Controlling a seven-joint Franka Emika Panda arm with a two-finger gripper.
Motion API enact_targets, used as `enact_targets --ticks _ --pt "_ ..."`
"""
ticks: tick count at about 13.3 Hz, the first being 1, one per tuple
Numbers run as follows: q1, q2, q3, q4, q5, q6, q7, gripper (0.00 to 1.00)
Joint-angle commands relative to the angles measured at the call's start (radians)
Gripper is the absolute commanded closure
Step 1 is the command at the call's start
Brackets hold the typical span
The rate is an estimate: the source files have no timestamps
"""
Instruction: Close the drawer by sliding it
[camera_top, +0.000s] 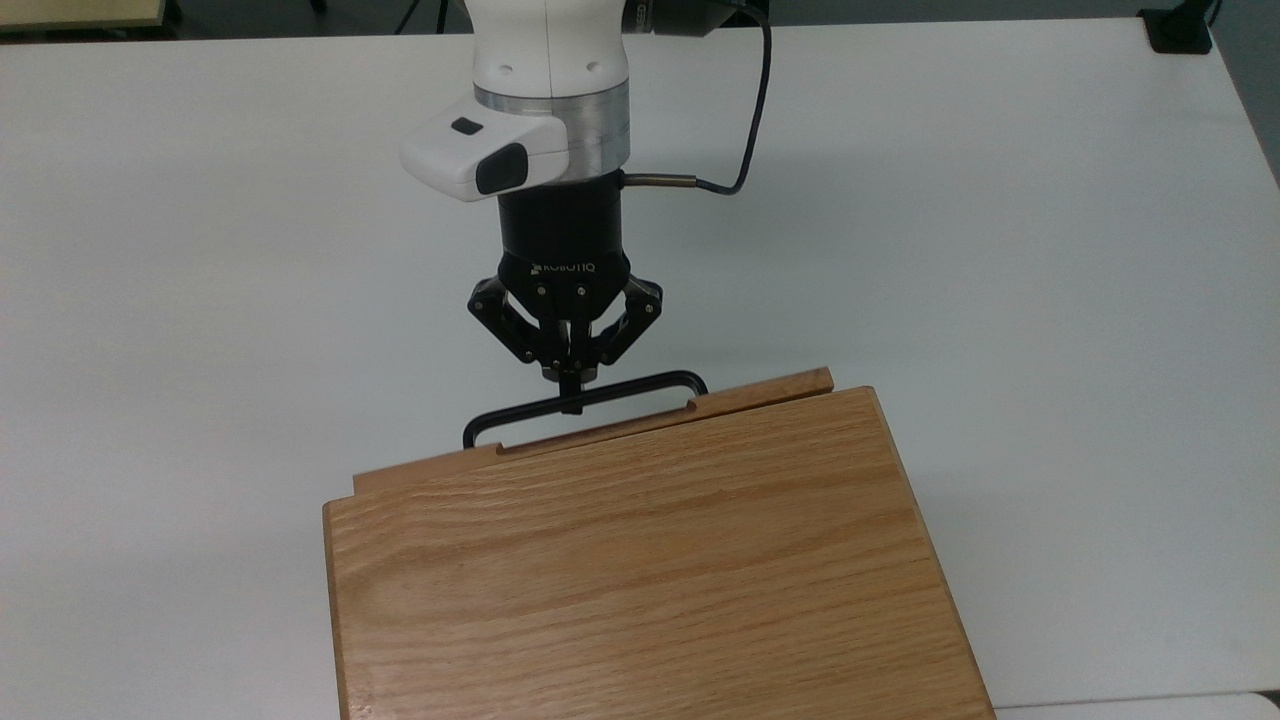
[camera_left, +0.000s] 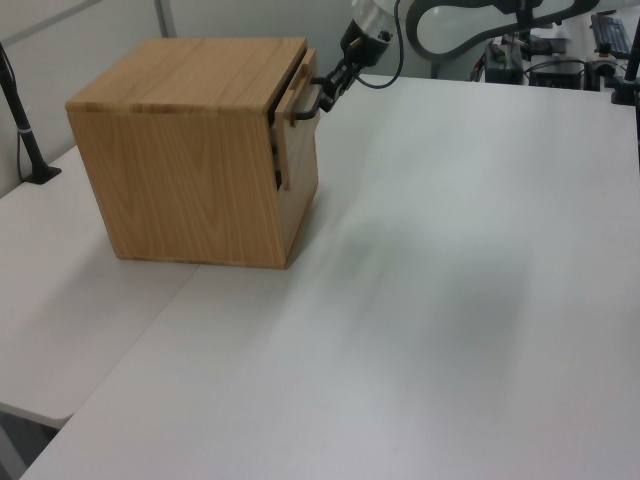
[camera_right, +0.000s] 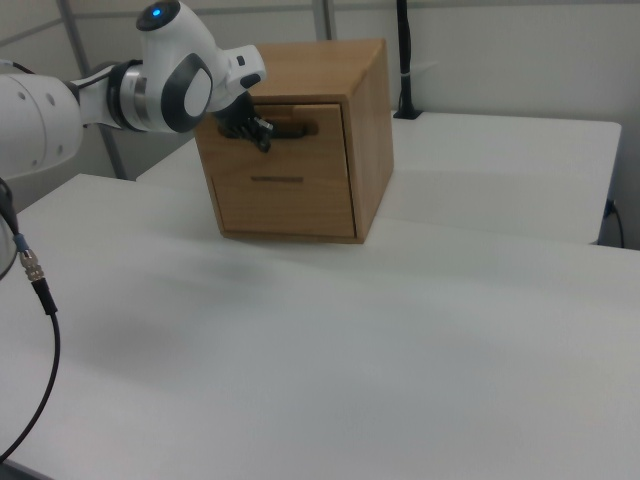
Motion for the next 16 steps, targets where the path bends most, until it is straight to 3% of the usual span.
enact_targets --ticks 1,4,6,13,16 --pt "0.012 0.058 -0.005 0.080 -0.043 0.107 0.063 1.00" --pt "0.007 0.036 -0.005 0.069 -0.051 0.098 0.059 1.00" --pt "-0.005 -0.052 -0.004 -0.027 -0.051 0.047 0.038 1.00" --pt "-0.067 -0.305 -0.002 -0.155 -0.027 -0.508 -0.136 0.99" --pt "-0.106 -0.415 -0.005 -0.184 0.047 -0.760 -0.128 0.94"
